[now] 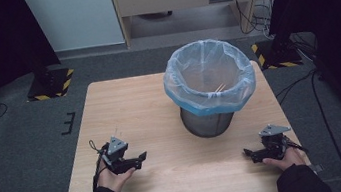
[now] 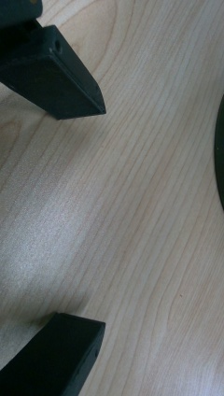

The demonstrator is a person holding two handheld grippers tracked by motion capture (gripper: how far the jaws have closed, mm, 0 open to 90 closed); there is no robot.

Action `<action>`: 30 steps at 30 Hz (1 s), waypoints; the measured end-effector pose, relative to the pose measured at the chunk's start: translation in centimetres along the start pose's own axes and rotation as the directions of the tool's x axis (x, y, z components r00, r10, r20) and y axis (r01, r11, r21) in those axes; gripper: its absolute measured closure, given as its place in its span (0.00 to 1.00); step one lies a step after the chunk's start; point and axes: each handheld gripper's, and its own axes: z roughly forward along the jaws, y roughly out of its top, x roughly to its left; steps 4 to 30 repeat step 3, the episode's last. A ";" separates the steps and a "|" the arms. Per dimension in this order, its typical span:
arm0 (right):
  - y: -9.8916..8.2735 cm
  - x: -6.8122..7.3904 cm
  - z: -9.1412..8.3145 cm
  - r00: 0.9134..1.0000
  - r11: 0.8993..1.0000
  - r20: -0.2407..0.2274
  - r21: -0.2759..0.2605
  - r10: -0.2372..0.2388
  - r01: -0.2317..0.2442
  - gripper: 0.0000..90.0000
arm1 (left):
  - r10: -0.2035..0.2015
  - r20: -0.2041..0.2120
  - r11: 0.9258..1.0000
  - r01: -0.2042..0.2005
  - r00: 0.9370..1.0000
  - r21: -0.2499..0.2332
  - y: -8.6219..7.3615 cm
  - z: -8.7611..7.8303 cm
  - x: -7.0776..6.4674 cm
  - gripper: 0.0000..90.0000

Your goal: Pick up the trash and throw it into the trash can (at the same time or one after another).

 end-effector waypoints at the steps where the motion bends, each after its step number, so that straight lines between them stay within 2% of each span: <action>1: 0.0 0.0 0.0 1.000 1.000 0.000 0.000 0.000 0.000 0.01 | 0.000 0.000 1.000 0.000 1.000 0.000 0.0 0.0 0.0 0.19; 2: 0.0 0.0 0.0 1.000 1.000 0.000 0.000 0.000 0.000 0.01 | 0.010 -0.024 0.999 -0.009 1.000 0.031 -0.6 0.2 0.9 0.19; 30: 0.0 0.0 0.0 1.000 1.000 0.000 0.000 0.000 0.000 0.01 | 0.010 -0.024 0.999 -0.009 1.000 0.031 -0.6 0.2 0.9 0.19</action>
